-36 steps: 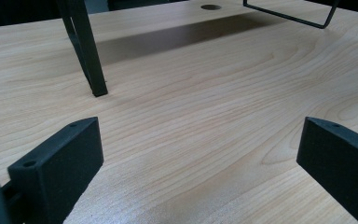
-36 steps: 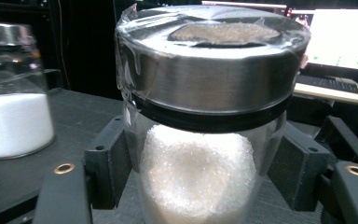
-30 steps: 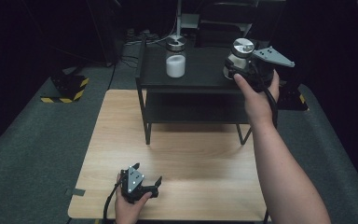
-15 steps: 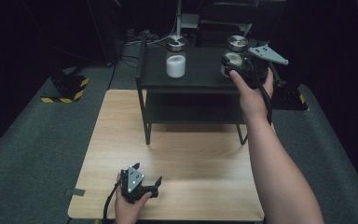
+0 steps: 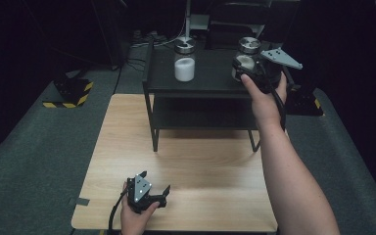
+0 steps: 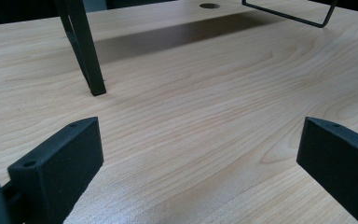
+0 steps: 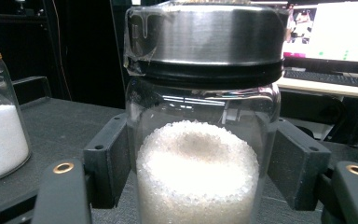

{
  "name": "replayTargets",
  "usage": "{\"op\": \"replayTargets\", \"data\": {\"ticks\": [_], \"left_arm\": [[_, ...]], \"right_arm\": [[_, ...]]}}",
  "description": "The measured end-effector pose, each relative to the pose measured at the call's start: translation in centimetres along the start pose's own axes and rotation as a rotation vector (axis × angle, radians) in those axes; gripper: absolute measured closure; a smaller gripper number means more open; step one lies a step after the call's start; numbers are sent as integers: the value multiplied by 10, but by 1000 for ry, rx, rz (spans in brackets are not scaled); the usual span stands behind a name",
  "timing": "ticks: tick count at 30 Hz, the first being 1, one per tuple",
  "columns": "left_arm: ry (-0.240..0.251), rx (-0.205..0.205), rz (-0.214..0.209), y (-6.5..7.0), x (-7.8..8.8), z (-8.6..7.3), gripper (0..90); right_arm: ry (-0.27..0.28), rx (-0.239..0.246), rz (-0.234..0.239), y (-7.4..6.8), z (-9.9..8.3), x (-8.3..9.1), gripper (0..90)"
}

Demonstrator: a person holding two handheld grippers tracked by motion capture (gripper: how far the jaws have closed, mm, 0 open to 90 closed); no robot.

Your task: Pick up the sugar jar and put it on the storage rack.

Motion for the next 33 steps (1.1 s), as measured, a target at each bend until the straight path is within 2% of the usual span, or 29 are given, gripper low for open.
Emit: {"op": "replayTargets", "data": {"ticks": [8, 14, 15, 16, 18, 21, 26, 33], "left_arm": [[0, 2, 4, 0, 0, 0, 5], [1, 4, 3, 0, 0, 0, 5], [1, 5, 3, 0, 0, 0, 5], [1, 5, 3, 0, 0, 0, 5], [2, 6, 3, 0, 0, 0, 5], [3, 7, 3, 0, 0, 0, 5], [3, 7, 3, 0, 0, 0, 5], [0, 8, 3, 0, 0, 0, 5]], "right_arm": [[-14, 2, -2, -1, 3, 0, 296], [-14, 3, -11, -2, 5, 1, 145], [-12, 8, -18, -3, 6, 1, 113], [-3, 29, -46, -5, 5, 2, 58], [-2, 33, -32, -6, 5, 2, 1], [-2, 31, -12, -6, 5, 3, 2], [5, 29, -4, -7, 4, 7, 2], [20, 46, 19, -9, 1, 19, 2]]}}
Point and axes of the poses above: each handheld gripper's, and its own axes: x roughly backward along the jaws, z roughly out of its top, y roughly to its right, the point moved 10 cm from there along -x, roughly forward along the jaws, and after that the axes turned 7 degrees about -x, right-handed, at the moved point
